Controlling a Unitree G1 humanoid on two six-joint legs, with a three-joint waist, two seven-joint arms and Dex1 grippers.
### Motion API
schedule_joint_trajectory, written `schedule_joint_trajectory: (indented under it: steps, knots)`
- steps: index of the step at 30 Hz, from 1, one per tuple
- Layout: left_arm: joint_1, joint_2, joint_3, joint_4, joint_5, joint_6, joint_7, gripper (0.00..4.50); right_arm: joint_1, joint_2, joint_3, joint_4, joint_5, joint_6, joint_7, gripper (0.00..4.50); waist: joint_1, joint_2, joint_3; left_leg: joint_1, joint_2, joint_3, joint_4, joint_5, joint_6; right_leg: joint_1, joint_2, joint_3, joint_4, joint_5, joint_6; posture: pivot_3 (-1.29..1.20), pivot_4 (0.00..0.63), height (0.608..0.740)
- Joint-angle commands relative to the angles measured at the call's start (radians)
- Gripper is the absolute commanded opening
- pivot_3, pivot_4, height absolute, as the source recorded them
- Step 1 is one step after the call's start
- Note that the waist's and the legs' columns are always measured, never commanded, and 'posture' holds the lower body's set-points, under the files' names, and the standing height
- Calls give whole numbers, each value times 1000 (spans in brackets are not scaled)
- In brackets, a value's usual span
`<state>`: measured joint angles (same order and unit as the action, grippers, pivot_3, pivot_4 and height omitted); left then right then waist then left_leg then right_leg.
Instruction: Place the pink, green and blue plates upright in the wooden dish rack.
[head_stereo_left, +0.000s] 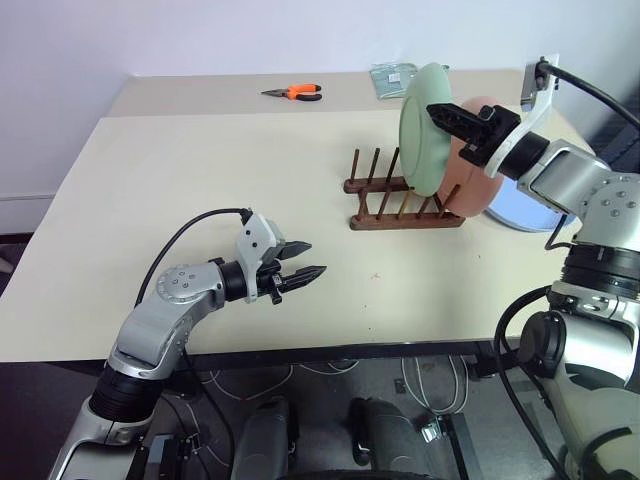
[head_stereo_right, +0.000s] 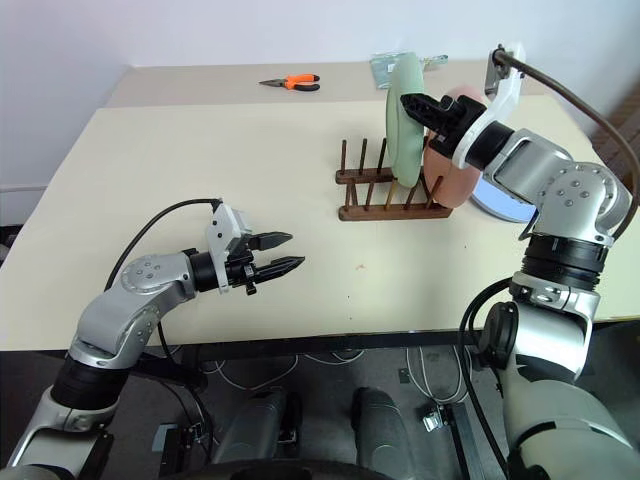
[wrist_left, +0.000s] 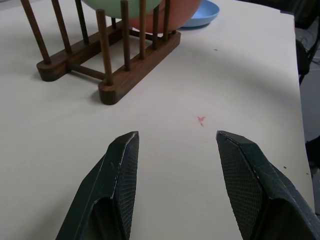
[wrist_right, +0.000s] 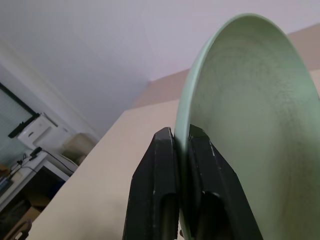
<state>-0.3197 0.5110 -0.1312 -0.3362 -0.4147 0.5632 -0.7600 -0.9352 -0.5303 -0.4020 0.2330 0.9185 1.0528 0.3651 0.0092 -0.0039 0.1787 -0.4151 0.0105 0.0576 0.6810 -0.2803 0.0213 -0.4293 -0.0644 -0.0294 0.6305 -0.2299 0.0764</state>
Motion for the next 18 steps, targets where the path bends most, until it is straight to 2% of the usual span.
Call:
schedule_joint_trajectory:
  steps: [1, 2, 4, 7, 10, 13, 16, 18]
  knots:
    - [-13, 2, 18, -37, -12, 2, 2, 2512, -19, -28, 55, -39, -75, -96, 66, 1967, -1, 0, 0, 0, 0, 0, 0, 0, 0, 0, 0, 0, 0, 0, 0, 0, 150, 740]
    - [-14, 2, 18, -38, -13, 2, 2, 2512, -11, -39, 85, -59, -114, -138, 91, 2577, -1, 0, 0, 0, 0, 0, 0, 0, 0, 0, 0, 0, 0, 0, 0, 0, 150, 740]
    - [-13, 2, 18, -40, -14, 3, 3, 2512, 7, -67, 145, -89, -196, -224, 138, 3417, 0, 0, 0, 0, 0, 0, 0, 0, 0, 0, 0, 0, 0, 0, 0, 0, 150, 740]
    - [-12, 2, 17, -44, -16, 6, 5, 2512, 44, -149, 218, -136, -344, -397, 215, 3417, 3, 0, 0, -1, 0, 0, 0, 0, 0, -1, 0, 0, 0, 0, 0, 0, 150, 740]
    - [-9, 4, 20, -49, -19, 9, 7, 2512, 65, -219, 197, -178, -391, -484, 260, 3417, 3, 0, 0, -3, -1, 0, 1, 0, 0, -2, 0, 0, 0, 0, 0, 0, 150, 740]
    - [-3, 7, 18, -59, -23, 14, 2, 2512, 138, -320, 46, -239, -303, -442, 332, 3417, 6, 0, 0, -4, -1, 0, 1, 0, 0, -3, 0, -1, 0, 0, 0, 0, 150, 740]
    - [-5, 5, 8, -58, -21, 13, -3, 2512, 276, -414, -26, -225, -340, -446, 376, 3417, 9, -1, 0, -4, -1, -3, 0, 0, 0, -2, 0, -2, -1, 0, 0, 0, 150, 740]
    - [-17, -2, -3, -48, -22, 11, -12, 2512, 425, -469, -1, -210, -434, -513, 412, 3951, 6, -1, -1, -3, -1, -3, 1, 0, 0, 0, 0, -3, -2, 0, 0, 0, 150, 740]
